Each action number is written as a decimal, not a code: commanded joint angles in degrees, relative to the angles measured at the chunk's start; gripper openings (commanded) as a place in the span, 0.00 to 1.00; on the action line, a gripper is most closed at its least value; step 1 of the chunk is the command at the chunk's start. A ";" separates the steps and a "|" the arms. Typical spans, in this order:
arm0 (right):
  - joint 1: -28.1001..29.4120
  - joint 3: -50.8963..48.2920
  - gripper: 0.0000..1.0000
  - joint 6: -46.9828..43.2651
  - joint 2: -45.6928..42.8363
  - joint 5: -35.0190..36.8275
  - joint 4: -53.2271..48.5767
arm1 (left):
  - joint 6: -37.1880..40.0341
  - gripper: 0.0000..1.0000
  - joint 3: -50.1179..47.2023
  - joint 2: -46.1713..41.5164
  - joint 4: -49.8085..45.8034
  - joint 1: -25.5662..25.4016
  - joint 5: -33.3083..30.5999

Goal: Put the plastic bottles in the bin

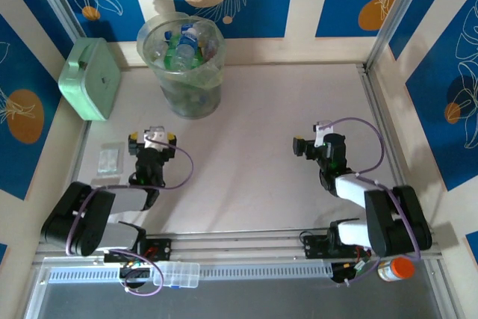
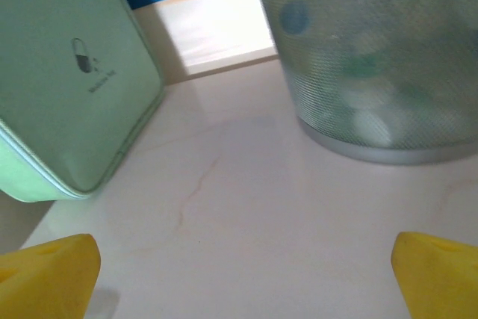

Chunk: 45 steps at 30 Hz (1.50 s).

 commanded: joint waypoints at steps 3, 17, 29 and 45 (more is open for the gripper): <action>-5.29 3.66 0.99 2.52 4.97 -3.76 9.82 | -2.86 0.99 0.19 9.73 13.14 4.93 0.49; -6.62 4.81 0.99 2.22 12.88 -7.48 14.64 | -6.87 0.99 8.27 12.04 -3.76 11.87 18.96; -9.18 5.37 0.99 0.22 13.23 -20.49 14.15 | -5.03 0.99 9.61 12.12 -6.43 13.06 28.34; -6.48 5.46 0.99 1.07 13.08 -9.86 13.60 | -5.50 0.99 9.65 12.00 -6.64 13.56 28.87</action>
